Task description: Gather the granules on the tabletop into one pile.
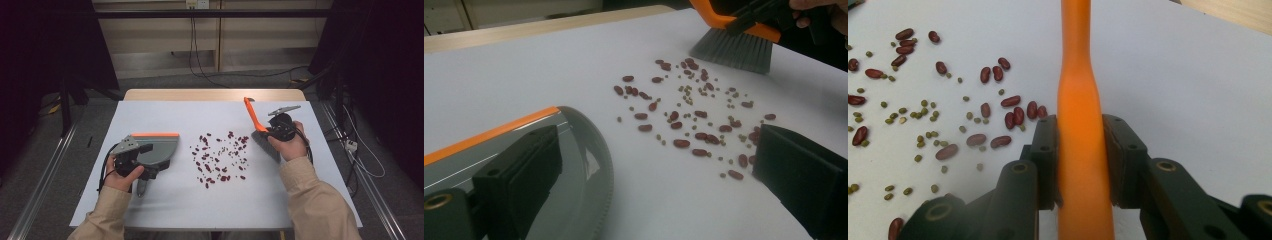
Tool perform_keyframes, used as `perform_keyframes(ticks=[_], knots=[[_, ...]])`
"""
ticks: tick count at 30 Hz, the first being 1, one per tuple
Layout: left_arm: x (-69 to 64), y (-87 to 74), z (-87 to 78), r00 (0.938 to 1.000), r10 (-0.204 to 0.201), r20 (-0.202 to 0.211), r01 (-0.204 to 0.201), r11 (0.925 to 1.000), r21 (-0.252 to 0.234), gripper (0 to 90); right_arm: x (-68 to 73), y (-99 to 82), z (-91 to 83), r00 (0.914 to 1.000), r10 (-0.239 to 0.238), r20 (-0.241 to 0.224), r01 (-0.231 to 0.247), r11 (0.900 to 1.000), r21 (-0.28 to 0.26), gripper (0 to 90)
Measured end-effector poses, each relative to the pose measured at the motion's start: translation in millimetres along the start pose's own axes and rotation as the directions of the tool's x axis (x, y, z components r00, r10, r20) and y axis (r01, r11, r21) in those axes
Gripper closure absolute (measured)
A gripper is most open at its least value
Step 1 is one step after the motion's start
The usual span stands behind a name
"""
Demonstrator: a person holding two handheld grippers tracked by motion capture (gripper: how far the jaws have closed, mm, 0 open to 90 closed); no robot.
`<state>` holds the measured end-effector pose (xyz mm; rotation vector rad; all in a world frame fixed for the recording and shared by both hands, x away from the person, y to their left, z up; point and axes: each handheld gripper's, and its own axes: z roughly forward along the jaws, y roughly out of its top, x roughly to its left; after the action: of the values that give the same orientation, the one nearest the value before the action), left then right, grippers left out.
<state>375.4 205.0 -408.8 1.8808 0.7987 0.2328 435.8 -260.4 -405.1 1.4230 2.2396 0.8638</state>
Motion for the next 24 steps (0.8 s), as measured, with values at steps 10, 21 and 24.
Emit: perform_keyframes(ticks=[10,21,24], knots=[[2.4,-4.3,-6.2,0.9999,-0.006,-0.014,0.006,1.0,-0.005,5.4,-1.1,-12.5,-1.7,1.0,-0.005,-0.001,0.005,0.9989,0.047,70.2],[2.6,-7.9,-6.6,0.9999,-0.006,-0.015,0.006,1.0,0.005,5.4,-7.8,5.9,10.6,0.996,-0.089,0.005,0.09,0.9929,-0.078,70.7],[3.0,-9.0,-5.7,0.9999,-0.005,-0.015,0.005,0.9999,0.011,5.4,-5.3,19.1,25.3,0.9919,-0.125,-0.021,0.122,0.9853,-0.12,70.7]])
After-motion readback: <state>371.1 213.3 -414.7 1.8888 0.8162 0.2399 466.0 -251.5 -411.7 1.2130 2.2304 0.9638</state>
